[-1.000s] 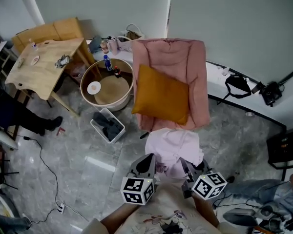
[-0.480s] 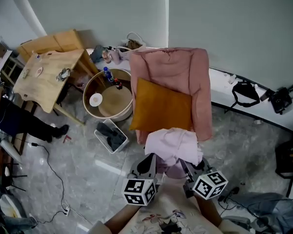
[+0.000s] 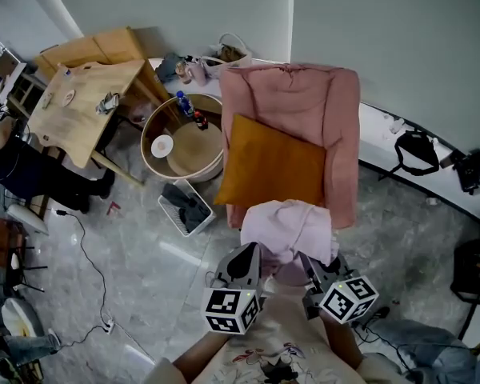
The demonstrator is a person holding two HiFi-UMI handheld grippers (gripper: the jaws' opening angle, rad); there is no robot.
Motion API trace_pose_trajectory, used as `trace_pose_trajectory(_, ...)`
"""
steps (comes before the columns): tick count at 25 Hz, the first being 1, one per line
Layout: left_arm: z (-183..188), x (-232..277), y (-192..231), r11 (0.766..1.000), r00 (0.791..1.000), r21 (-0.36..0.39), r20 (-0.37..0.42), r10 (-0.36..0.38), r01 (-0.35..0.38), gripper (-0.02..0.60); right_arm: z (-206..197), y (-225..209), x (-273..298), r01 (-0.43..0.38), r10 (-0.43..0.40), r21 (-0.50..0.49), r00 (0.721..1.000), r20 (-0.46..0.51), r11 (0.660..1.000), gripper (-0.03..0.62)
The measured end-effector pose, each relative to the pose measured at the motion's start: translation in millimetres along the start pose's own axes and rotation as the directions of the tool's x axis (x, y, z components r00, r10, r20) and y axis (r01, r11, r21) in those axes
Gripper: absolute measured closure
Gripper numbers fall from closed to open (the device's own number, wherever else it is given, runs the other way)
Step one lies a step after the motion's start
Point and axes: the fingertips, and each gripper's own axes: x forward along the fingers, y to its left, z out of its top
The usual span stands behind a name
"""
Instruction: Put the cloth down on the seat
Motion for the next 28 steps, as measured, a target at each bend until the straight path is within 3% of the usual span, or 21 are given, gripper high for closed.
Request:
trace_pose_trajectory(6, 12.8, 18.4, 26.1, 1.0, 1.0, -0.017, -0.017, -0.027, 0.026, 0.578, 10.1, 5.3, 29.7, 0.028, -0.028, -0.002, 1.0, -0.009, 1.0, 0.451)
trace_pose_trajectory(18, 78.4, 52.6, 98.4, 0.996, 0.996, -0.016, 0.0, -0.092, 0.092, 0.578, 47.5, 37.6, 97.3, 0.075, -0.075, 0.014, 0.996, 0.051, 0.997, 0.451)
trace_pose_trajectory(23, 88.8, 62.5, 113.8, 0.991, 0.991, -0.015, 0.001, -0.136, 0.136, 0.578, 57.7, 45.6, 114.9, 0.106, -0.105, 0.001, 0.991, 0.078, 0.994, 0.451)
trace_pose_trajectory(28, 91.4, 66.6, 127.9, 0.983, 0.983, -0.008, -0.014, -0.183, 0.182, 0.578, 57.0, 54.4, 131.8, 0.121, -0.126, 0.052, 0.986, 0.107, 0.991, 0.451)
